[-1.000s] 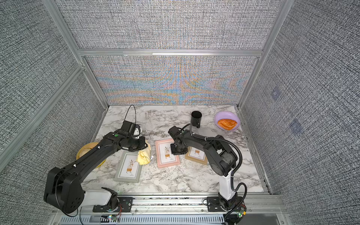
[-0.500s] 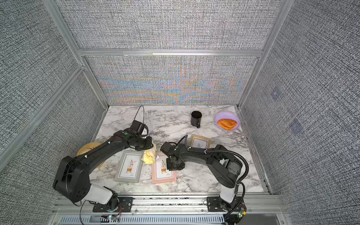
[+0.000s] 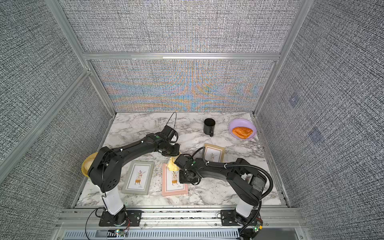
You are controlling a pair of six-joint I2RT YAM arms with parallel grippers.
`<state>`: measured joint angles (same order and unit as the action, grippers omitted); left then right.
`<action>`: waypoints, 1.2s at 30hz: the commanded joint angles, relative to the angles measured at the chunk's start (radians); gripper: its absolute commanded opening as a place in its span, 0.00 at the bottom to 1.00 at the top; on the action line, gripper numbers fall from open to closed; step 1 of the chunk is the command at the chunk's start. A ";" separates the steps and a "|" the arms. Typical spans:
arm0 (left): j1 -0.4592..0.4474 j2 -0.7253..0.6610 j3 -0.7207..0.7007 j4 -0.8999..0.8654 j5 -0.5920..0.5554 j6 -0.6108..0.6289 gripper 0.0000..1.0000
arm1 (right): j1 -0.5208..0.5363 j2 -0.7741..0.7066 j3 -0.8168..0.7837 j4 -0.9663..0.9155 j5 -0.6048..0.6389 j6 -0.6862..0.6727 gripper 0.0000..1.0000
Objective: Wipe the picture frame with a cloth
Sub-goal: Move the picture frame to the center of the board, then wipe the dirt from the picture frame.
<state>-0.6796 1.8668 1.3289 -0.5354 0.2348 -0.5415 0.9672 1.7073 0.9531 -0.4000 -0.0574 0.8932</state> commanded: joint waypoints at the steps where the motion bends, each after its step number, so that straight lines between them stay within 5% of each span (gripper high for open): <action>1: -0.025 0.047 0.038 -0.013 -0.034 0.021 0.00 | 0.002 0.020 -0.033 0.075 0.008 -0.016 0.44; 9: -0.061 0.153 0.105 -0.024 -0.105 0.021 0.00 | 0.005 0.042 -0.050 0.093 0.017 -0.023 0.37; 36: -0.020 0.109 0.042 -0.061 -0.263 0.073 0.00 | 0.013 0.007 -0.059 -0.162 0.137 0.030 0.26</action>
<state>-0.6998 1.9781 1.3800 -0.5777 -0.0051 -0.4908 0.9810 1.7042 0.9142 -0.2817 0.0147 0.9070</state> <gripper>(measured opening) 0.085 0.273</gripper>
